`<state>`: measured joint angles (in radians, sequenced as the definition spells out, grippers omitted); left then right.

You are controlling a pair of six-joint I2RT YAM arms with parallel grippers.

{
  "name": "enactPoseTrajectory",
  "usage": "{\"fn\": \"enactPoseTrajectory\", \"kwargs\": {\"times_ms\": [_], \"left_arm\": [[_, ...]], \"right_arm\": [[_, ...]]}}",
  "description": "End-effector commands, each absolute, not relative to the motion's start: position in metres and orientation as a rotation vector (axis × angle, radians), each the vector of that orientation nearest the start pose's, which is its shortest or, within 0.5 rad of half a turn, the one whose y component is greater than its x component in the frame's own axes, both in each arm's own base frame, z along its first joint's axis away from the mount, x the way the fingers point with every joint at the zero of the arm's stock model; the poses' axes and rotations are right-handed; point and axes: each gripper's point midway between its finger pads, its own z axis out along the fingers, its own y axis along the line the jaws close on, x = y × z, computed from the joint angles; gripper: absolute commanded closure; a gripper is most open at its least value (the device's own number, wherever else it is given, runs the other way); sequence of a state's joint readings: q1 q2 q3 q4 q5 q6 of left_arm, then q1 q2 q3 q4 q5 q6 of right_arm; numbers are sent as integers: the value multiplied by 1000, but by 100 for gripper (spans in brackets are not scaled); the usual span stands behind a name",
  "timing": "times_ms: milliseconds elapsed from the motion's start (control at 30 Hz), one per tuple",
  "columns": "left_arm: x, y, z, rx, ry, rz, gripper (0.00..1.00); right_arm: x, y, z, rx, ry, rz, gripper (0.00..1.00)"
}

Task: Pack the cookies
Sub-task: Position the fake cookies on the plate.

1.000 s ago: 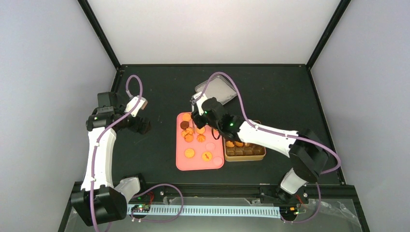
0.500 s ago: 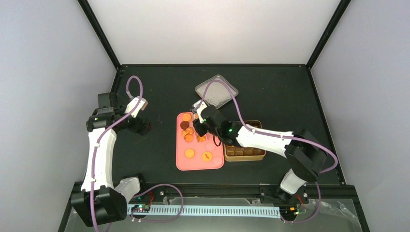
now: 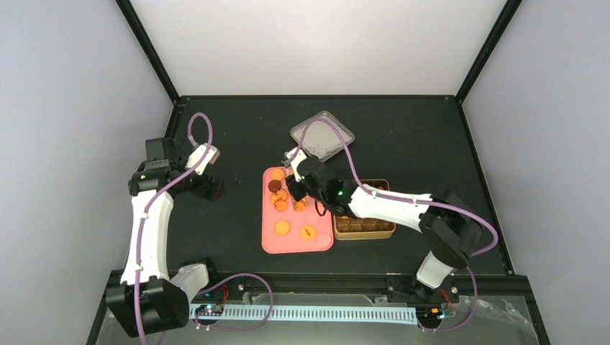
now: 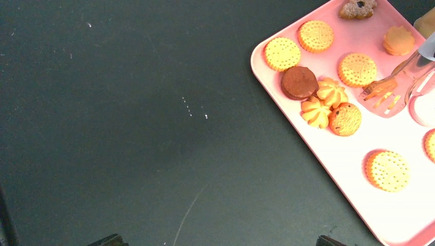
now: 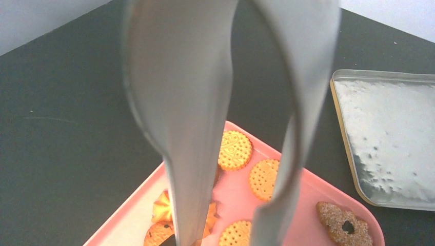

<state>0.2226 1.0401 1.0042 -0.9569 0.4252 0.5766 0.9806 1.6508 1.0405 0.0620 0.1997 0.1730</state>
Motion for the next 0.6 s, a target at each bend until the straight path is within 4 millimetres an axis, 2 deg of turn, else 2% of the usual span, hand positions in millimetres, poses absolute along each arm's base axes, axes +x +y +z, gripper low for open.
{"fn": "enactPoseTrajectory", "kwargs": {"times_ms": [0,333,567], "left_arm": [[267,-8,204,598,2369,-168,1],[269,-10,206,595,2367,-186,1],[268,-10,206,597,2367,-181,1]], "right_arm": [[306,390,172,-722,1962,455,62],[300,396,160,-718,1965,528,65],[302,393,160,-701,1966,527,79]]}}
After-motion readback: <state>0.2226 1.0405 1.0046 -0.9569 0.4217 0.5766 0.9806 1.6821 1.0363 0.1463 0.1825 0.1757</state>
